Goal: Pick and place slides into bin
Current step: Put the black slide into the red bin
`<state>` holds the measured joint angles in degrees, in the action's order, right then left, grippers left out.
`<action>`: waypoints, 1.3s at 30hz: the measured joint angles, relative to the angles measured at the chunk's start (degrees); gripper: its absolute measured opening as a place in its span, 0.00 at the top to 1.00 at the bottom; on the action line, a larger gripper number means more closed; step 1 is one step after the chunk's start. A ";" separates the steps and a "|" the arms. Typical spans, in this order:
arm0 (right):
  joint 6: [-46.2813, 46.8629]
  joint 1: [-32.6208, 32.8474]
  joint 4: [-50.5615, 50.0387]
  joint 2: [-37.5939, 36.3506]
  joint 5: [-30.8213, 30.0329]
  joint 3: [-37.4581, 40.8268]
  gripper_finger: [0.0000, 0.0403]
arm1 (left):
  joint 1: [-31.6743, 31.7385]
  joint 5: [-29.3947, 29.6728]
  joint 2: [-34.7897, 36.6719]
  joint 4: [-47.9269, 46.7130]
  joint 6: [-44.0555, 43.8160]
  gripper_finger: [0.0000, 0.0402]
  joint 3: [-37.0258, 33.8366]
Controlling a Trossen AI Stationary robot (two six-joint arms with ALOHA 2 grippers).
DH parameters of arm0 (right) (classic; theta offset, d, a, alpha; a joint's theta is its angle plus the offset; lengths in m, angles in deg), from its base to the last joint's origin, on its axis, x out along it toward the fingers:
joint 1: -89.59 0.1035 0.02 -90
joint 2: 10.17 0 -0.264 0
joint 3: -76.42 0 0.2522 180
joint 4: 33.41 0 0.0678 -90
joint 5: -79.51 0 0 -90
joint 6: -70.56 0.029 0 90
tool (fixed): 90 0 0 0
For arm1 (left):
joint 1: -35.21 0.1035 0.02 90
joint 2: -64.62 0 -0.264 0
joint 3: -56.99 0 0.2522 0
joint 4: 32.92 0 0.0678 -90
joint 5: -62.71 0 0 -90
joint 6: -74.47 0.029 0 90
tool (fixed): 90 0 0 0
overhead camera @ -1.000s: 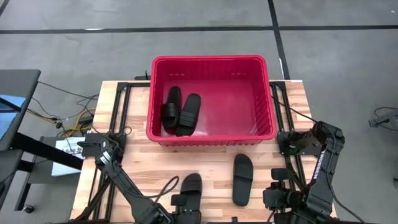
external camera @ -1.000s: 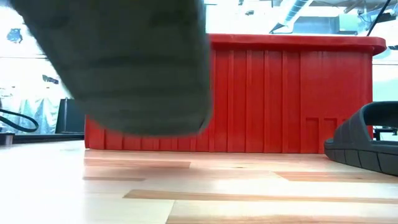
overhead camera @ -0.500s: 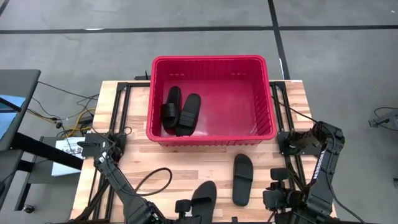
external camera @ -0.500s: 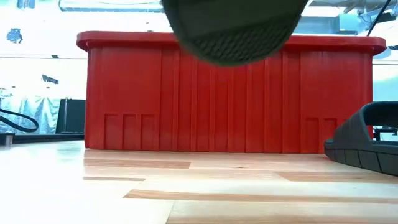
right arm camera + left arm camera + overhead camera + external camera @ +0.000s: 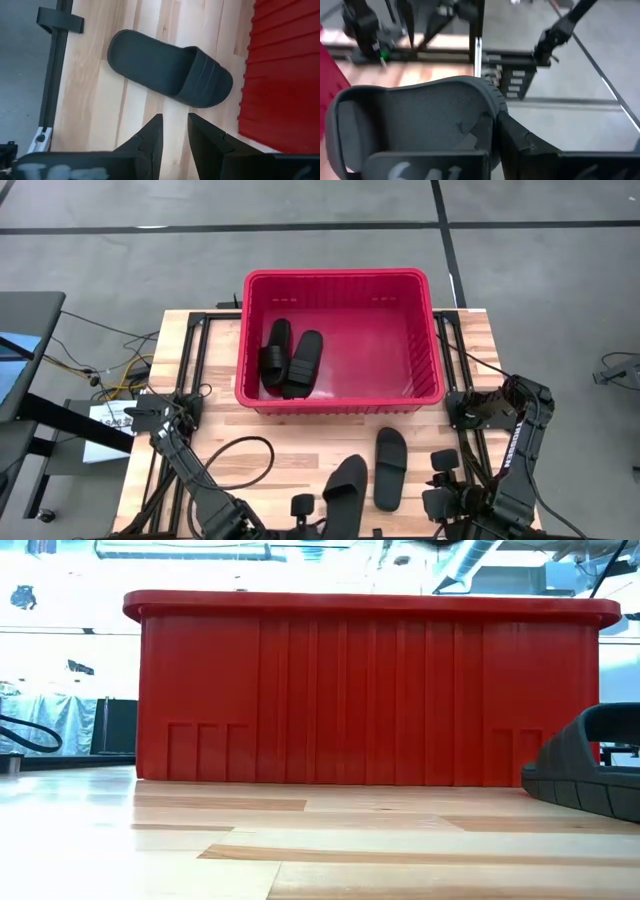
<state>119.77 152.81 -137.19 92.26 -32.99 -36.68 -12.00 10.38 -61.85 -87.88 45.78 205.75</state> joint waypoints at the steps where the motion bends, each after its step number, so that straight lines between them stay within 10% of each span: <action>1: -0.47 0.00 0.00 0.00 -0.27 0.00 0.80 | 0.26 0.59 0.09 1.17 1.25 1.00 0.00; 17: -7.60 -1.44 0.02 0.00 -8.04 0.00 0.80 | 8.09 9.94 5.57 3.80 19.87 1.00 0.00; 39: -11.73 -22.46 0.00 0.00 -8.86 0.00 0.80 | 42.02 -18.01 13.33 -26.39 42.76 1.00 -0.17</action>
<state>108.03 130.35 -137.19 92.26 -41.85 -36.67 30.02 -7.63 -48.52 -114.27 88.54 205.58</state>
